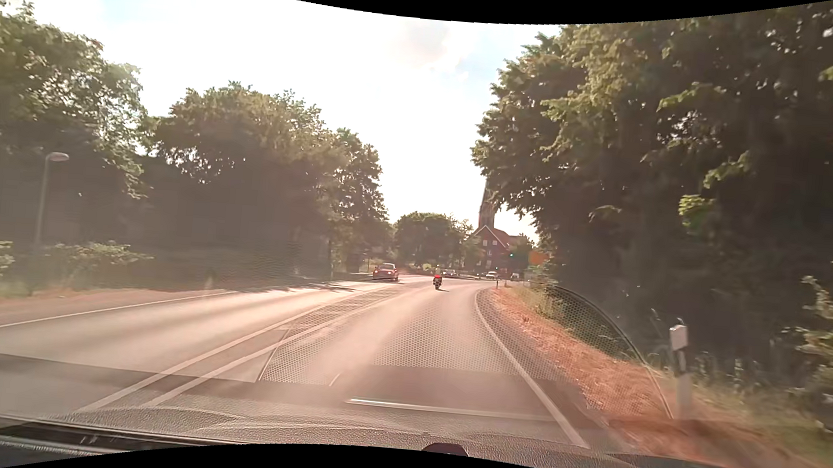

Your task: Follow the waypoints while adhering to traffic rules and regulations

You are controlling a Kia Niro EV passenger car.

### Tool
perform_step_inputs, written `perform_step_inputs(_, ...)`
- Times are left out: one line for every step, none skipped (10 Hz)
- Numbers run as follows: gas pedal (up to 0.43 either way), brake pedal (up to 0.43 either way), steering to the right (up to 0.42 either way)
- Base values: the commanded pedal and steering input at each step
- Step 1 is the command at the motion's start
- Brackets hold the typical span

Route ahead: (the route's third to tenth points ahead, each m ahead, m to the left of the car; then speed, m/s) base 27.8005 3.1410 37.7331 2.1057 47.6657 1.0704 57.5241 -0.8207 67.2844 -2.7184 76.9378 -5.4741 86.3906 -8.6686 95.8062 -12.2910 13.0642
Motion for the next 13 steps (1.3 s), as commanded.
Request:
perform_step_inputs(0.189, 0.0, 0.018)
perform_step_inputs(0.15, 0.0, 0.017)
perform_step_inputs(0.15, 0.0, 0.017)
perform_step_inputs(0.138, 0.0, 0.017)
perform_step_inputs(0.138, 0.0, 0.017)
perform_step_inputs(0.138, 0.0, 0.017)
perform_step_inputs(0.138, 0.0, 0.016)
perform_step_inputs(0.138, 0.0, 0.013)
perform_step_inputs(0.138, 0.0, 0.01)
perform_step_inputs(0.138, 0.0, 0.01)
perform_step_inputs(0.13, 0.0, 0.01)
perform_step_inputs(0.13, 0.0, 0.01)
perform_step_inputs(0.13, 0.0, 0.009)
